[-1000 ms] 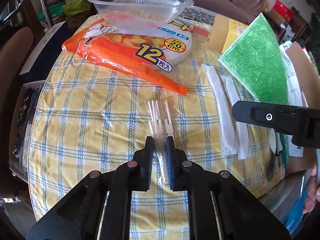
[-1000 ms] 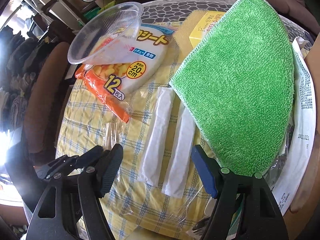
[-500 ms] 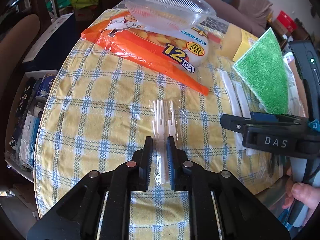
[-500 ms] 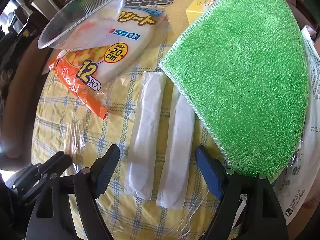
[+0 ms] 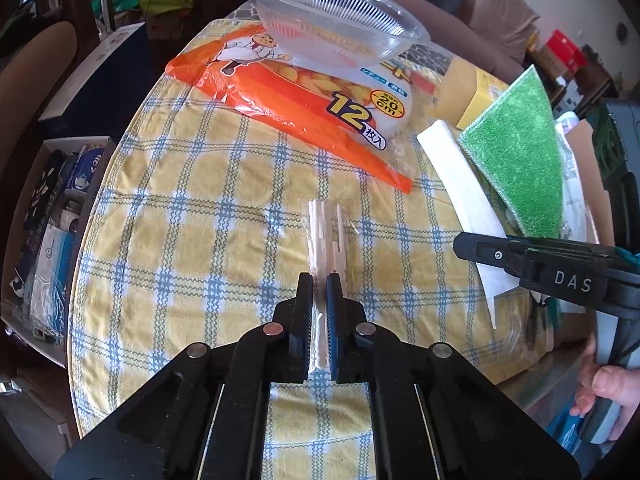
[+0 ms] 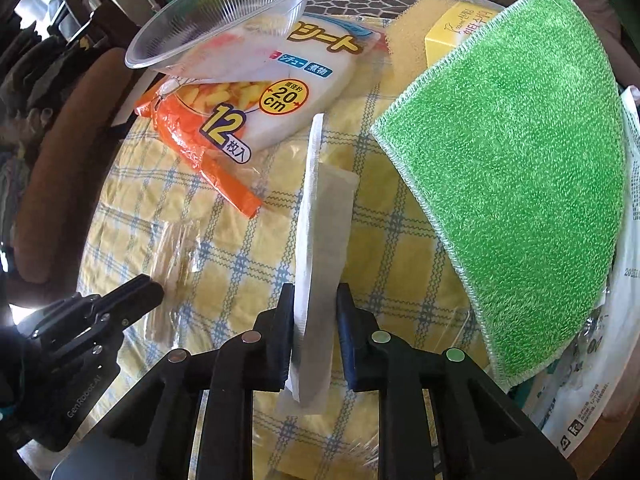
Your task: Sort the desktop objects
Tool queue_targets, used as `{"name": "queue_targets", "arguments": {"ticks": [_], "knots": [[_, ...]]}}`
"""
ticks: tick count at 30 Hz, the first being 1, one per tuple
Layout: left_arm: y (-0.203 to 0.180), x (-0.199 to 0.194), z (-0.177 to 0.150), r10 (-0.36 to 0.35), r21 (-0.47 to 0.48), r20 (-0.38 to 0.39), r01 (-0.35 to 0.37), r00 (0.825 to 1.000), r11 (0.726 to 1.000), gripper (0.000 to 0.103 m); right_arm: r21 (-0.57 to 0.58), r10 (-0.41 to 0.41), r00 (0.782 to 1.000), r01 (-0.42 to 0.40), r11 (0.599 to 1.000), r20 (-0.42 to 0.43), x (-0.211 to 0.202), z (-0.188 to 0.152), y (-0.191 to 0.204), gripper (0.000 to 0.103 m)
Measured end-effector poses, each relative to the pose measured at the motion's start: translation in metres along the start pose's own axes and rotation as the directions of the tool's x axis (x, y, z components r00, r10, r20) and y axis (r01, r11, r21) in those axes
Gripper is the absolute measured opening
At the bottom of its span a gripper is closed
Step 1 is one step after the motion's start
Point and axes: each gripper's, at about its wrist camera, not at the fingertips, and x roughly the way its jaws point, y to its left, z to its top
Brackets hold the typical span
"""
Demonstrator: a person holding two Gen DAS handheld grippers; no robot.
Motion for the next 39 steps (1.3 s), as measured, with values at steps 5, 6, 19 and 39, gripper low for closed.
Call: {"name": "queue_targets", "arguments": {"ticks": [5,6,19,39], "knots": [[0.0,-0.018,0.003,-0.027,-0.001,0.028,0.027,0.999,1.0,0.006,0.07,0.124,0.992,-0.126,0.99,0.031,-0.018,-0.005,-0.009,0.018],[-0.001,-0.021,0.005,-0.034,-0.003,0.033,0.034,0.999,0.999,0.006,0.059,0.123,0.992,-0.125,0.99,0.036,-0.023,-0.006,-0.009,0.018],[-0.039,-0.083,0.028,-0.129,0.015,0.105,0.128,0.986,0.992,0.006,-0.017,0.135,0.985,-0.134,0.991,0.112,-0.086,0.001,0.018,0.018],[-0.246,-0.121,0.042,-0.344,0.183,0.073,0.326,0.936,0.927,0.006,0.05,0.008,0.977,-0.019,0.999,0.215,-0.241,-0.043,-0.136,0.018]]}}
